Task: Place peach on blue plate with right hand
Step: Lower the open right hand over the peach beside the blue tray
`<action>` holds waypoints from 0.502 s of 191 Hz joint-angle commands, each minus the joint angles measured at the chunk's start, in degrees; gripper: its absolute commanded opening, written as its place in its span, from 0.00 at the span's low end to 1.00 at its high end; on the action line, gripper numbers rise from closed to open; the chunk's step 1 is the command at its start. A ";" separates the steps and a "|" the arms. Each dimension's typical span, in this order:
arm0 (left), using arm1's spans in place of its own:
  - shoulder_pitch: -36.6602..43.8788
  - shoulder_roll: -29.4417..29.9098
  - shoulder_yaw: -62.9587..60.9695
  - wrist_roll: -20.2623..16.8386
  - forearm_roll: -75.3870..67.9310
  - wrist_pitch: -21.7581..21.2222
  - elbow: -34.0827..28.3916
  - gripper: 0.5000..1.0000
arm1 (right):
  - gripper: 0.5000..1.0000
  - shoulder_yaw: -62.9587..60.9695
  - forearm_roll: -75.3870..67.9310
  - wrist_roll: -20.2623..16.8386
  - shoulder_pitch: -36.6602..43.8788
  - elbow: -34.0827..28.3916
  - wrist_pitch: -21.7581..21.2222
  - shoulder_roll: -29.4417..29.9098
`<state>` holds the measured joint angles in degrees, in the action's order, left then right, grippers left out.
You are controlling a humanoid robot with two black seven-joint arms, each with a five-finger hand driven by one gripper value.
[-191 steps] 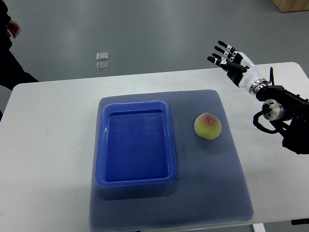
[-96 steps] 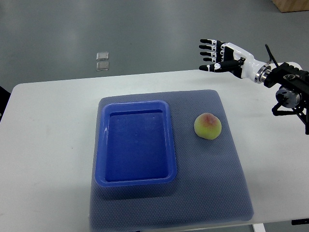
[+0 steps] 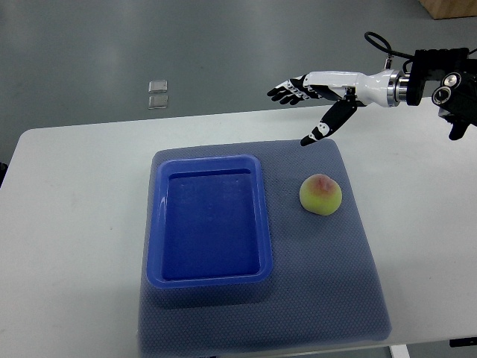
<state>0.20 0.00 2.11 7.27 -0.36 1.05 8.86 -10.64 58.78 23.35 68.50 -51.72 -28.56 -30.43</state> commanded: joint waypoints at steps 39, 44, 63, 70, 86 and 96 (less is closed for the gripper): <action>-0.29 0.00 0.00 0.03 0.01 0.00 0.02 1.00 | 0.86 5.54 15.75 2.13 1.37 -5.93 0.79 -1.65; -0.29 0.00 0.00 0.03 0.01 0.00 0.02 1.00 | 0.86 6.24 16.10 2.22 1.28 -6.90 0.79 -1.74; -0.29 0.00 0.00 -0.06 0.01 0.00 0.02 1.00 | 0.86 8.53 16.27 2.22 1.37 -8.39 0.97 -1.91; -0.29 0.00 0.00 0.03 0.01 0.00 0.02 1.00 | 0.86 8.79 16.54 2.22 1.37 -8.57 1.14 -1.91; -0.29 0.00 0.00 0.03 0.01 0.00 0.02 1.00 | 0.86 9.06 18.12 2.22 1.37 -8.66 1.84 -1.74; -0.29 0.00 0.00 0.03 0.01 0.00 0.02 1.00 | 0.86 10.02 19.88 2.22 1.28 -8.83 2.90 -1.65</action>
<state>-0.09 0.00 2.11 7.28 -0.36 1.05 8.87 -1.84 76.15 25.57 69.86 -60.24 -27.05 -32.30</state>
